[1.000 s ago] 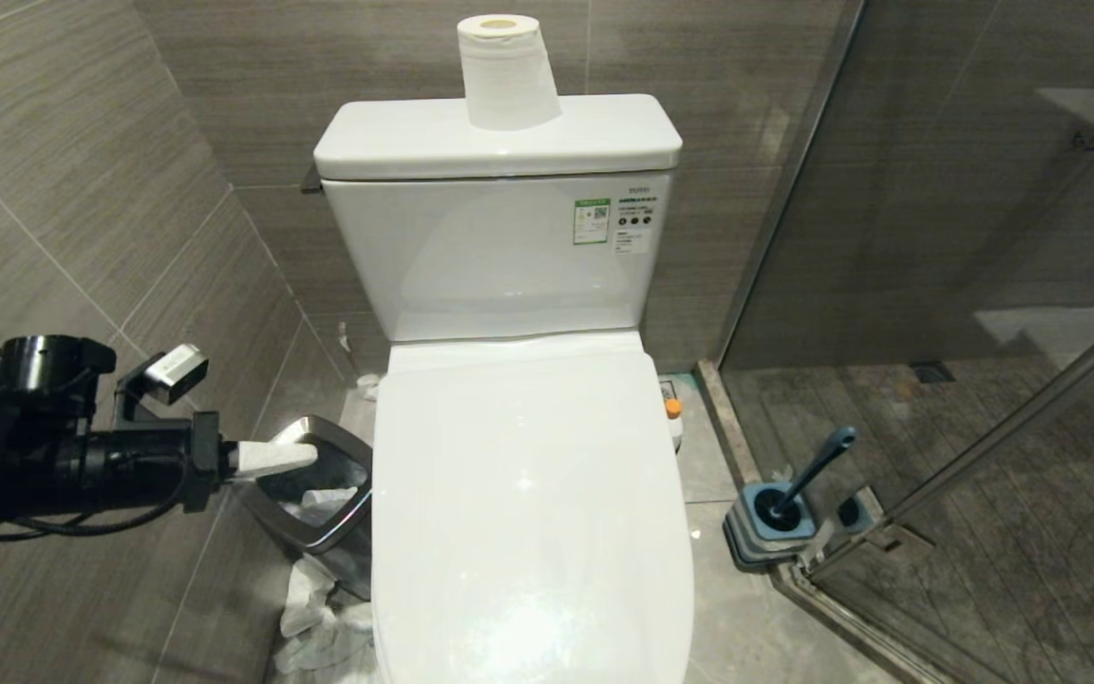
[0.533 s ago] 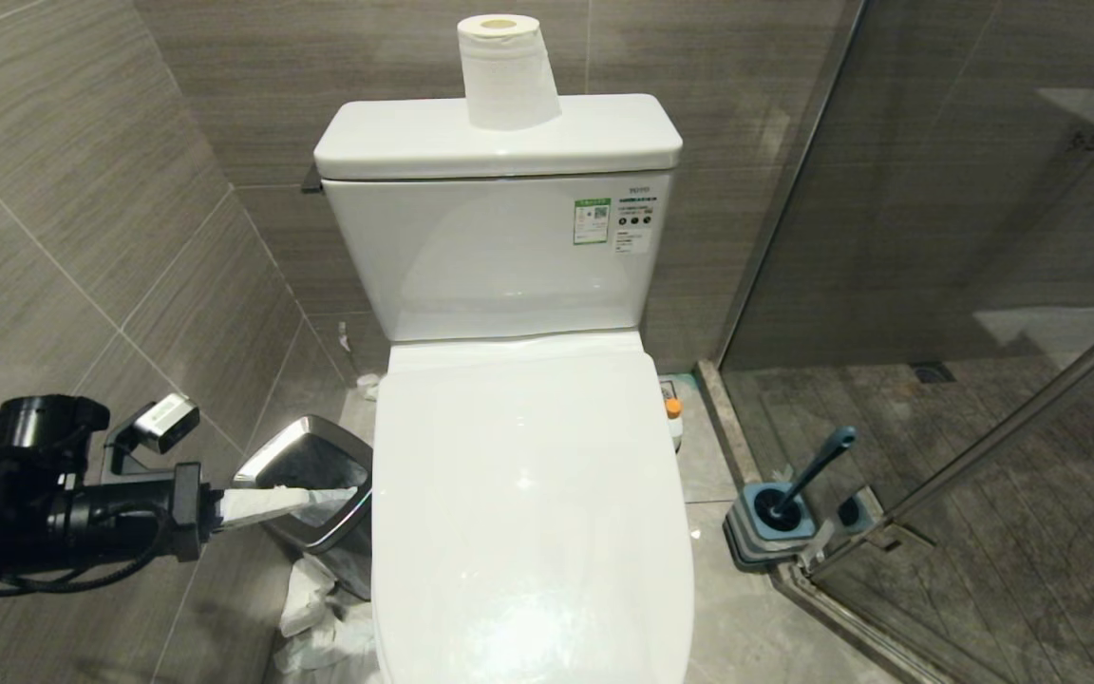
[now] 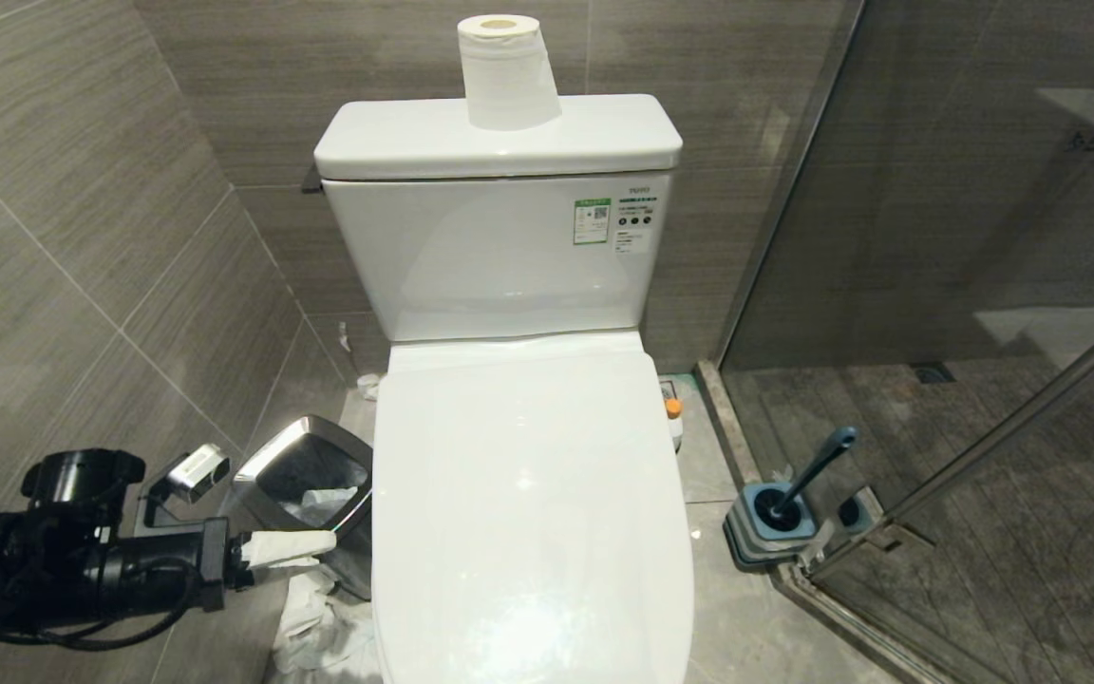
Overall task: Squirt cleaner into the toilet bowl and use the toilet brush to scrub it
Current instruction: Use the left hand to lift the toilet lid slightly
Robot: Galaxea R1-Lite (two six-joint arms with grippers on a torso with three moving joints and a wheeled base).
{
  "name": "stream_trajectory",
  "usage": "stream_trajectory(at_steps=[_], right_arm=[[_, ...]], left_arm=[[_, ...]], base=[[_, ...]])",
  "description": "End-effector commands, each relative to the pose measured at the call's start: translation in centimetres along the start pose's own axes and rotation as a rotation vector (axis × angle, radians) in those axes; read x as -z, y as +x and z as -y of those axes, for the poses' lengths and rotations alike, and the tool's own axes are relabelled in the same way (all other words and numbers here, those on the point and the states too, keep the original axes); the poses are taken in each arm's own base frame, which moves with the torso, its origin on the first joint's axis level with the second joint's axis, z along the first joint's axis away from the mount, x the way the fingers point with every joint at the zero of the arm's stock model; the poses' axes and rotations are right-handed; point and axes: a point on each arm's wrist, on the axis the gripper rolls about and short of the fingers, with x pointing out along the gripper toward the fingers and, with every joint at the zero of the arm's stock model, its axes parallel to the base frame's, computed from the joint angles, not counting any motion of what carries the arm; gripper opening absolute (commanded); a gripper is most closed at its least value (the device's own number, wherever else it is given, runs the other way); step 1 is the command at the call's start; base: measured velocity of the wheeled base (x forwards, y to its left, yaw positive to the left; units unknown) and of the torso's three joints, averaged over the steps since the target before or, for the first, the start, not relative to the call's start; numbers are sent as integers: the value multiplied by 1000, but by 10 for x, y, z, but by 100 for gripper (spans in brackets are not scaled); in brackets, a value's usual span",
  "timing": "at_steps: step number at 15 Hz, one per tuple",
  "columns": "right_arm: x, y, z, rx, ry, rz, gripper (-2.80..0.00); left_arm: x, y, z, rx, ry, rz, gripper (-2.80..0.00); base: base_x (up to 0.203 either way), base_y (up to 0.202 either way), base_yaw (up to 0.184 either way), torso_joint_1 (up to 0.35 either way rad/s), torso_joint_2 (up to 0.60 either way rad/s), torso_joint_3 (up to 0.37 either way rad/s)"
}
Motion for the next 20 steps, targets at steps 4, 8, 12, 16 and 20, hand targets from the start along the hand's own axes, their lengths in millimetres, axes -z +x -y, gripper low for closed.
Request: stream_trajectory(at_steps=[4, 8, 12, 16, 20], right_arm=[[0, 0, 0, 0, 0, 1, -280], [0, 0, 0, 0, 0, -1, -280], [0, 0, 0, 0, 0, 0, -280], [0, 0, 0, 0, 0, 1, -280], [0, 0, 0, 0, 0, 1, -280]], left_arm=[[18, 0, -1, 28, -16, -6, 0], [24, 0, 2, 30, -21, -16, 0], [23, 4, 3, 35, 4, -21, 0], [30, 3, -5, 27, 12, -2, 0], [41, 8, -19, 26, 44, 12, 0]], base=[[0, 0, 0, 0, 0, 0], [0, 0, 0, 0, 0, 0], [0, 0, 0, 0, 0, 0], [0, 0, 0, 0, 0, 0], [0, 0, 0, 0, 0, 0]])
